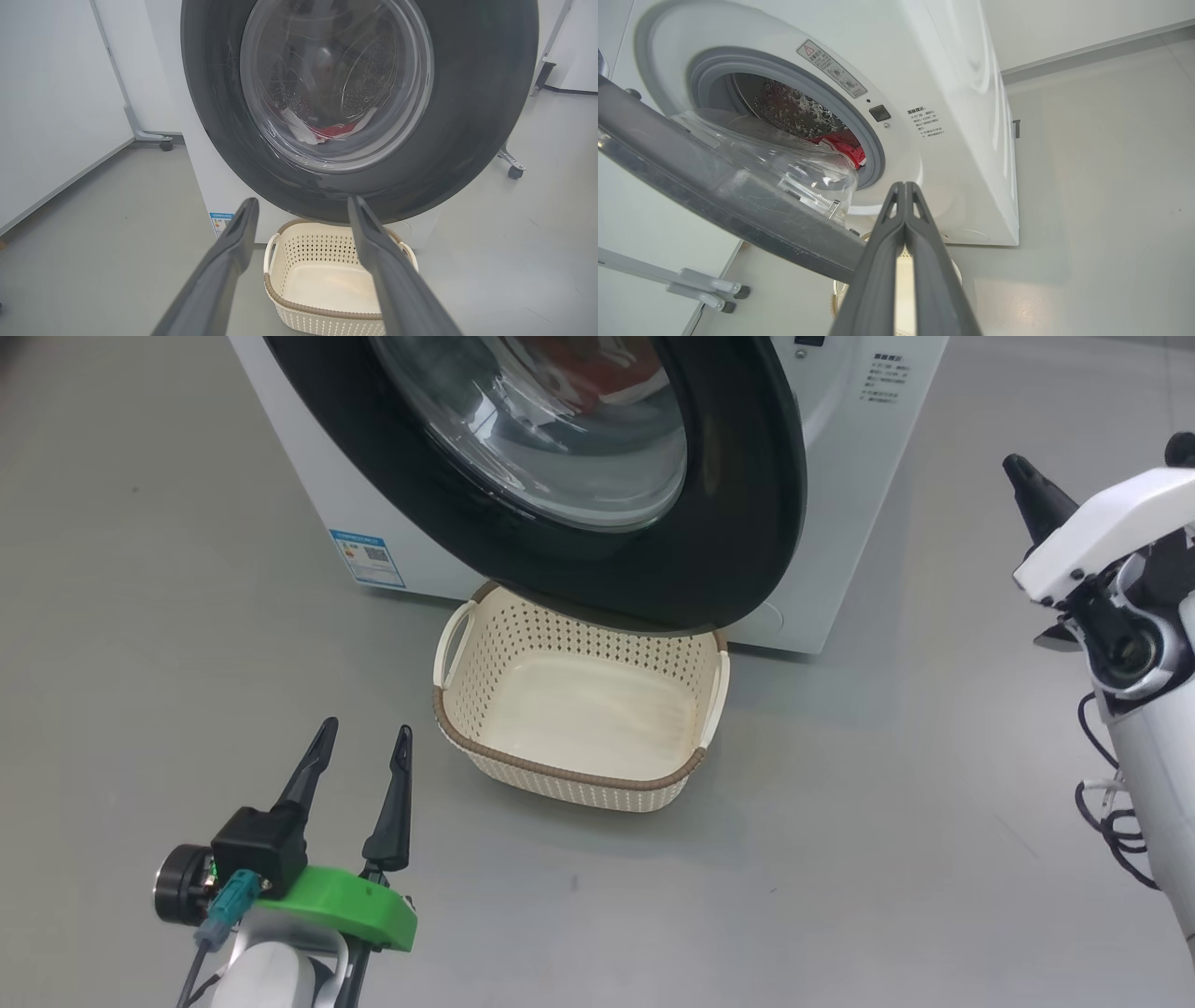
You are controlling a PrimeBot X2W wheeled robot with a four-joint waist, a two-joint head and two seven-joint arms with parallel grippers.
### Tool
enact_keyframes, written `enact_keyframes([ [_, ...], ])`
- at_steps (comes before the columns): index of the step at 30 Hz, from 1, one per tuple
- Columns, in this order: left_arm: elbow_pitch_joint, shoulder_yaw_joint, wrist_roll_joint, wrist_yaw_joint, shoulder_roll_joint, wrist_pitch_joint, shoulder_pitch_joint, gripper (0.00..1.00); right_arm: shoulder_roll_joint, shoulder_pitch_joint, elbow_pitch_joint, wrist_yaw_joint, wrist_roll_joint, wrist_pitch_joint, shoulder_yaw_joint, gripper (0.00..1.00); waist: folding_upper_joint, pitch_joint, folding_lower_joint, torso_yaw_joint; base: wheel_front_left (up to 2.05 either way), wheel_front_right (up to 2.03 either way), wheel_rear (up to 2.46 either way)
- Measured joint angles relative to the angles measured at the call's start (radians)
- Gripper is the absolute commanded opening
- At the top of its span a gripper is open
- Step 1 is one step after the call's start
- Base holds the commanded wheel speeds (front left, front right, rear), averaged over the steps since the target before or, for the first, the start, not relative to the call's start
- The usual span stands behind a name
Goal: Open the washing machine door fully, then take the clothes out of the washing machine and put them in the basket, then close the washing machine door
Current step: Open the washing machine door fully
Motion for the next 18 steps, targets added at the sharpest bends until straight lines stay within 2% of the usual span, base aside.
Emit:
enact_keyframes([
  [8, -0.007, 0.031, 0.008, 0.008, 0.002, 0.000, 0.031, 1.00, -0.054, 0.135, -0.101, 0.000, -0.183, -0.183, 0.093, 0.00, 0.0000, -0.050, 0.0000, -0.037, 0.00, 0.00, 0.00],
  [14, -0.008, 0.033, 0.012, 0.008, 0.003, 0.000, 0.052, 1.00, -0.053, 0.258, -0.137, -0.001, -0.232, -0.298, 0.102, 0.00, 0.0000, -0.080, 0.0000, -0.056, 0.00, 0.00, 0.00],
  [18, -0.015, 0.036, 0.012, 0.008, 0.004, 0.000, 0.060, 1.00, -0.052, 0.336, -0.166, -0.030, -0.261, -0.370, 0.096, 0.00, 0.0000, -0.090, 0.0000, -0.064, 0.00, 0.00, 0.00],
])
